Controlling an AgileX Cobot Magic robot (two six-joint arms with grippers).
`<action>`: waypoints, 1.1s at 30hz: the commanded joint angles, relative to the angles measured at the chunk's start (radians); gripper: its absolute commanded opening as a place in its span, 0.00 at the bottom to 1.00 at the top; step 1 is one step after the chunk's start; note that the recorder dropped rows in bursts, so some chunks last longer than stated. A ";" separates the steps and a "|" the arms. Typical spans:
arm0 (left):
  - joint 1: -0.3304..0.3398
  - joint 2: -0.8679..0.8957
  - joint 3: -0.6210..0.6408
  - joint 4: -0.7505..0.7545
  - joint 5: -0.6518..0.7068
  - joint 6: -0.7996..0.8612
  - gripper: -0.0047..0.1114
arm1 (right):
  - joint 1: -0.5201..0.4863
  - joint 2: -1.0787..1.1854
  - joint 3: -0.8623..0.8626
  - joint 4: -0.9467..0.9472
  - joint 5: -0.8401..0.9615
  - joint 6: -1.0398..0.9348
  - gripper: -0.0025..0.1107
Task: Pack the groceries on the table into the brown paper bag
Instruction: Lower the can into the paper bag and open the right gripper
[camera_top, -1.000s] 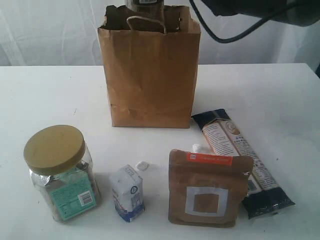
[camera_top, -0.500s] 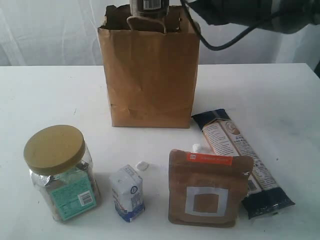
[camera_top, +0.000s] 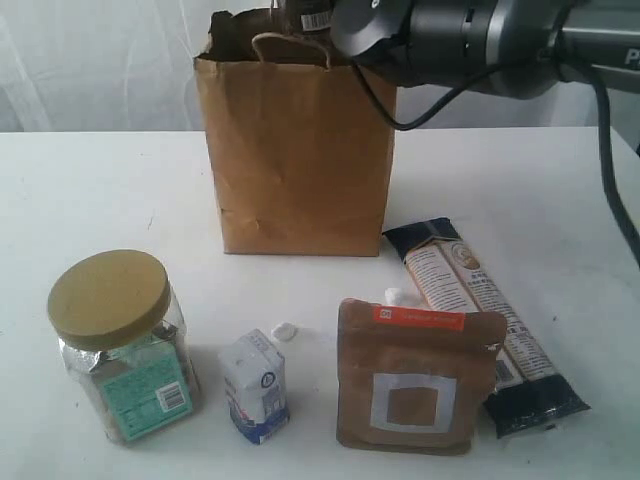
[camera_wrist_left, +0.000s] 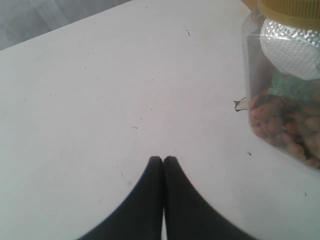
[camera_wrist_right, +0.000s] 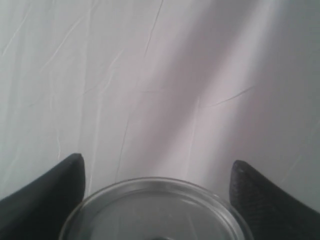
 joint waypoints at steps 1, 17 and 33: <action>-0.005 -0.004 0.000 -0.008 -0.001 -0.001 0.04 | 0.003 -0.015 -0.011 -0.029 -0.066 0.013 0.22; -0.005 -0.004 0.000 -0.008 -0.001 -0.001 0.04 | 0.006 0.067 -0.011 -0.031 0.056 0.218 0.22; -0.005 -0.004 0.000 -0.008 -0.001 -0.001 0.04 | 0.006 0.144 -0.011 -0.033 0.040 0.312 0.58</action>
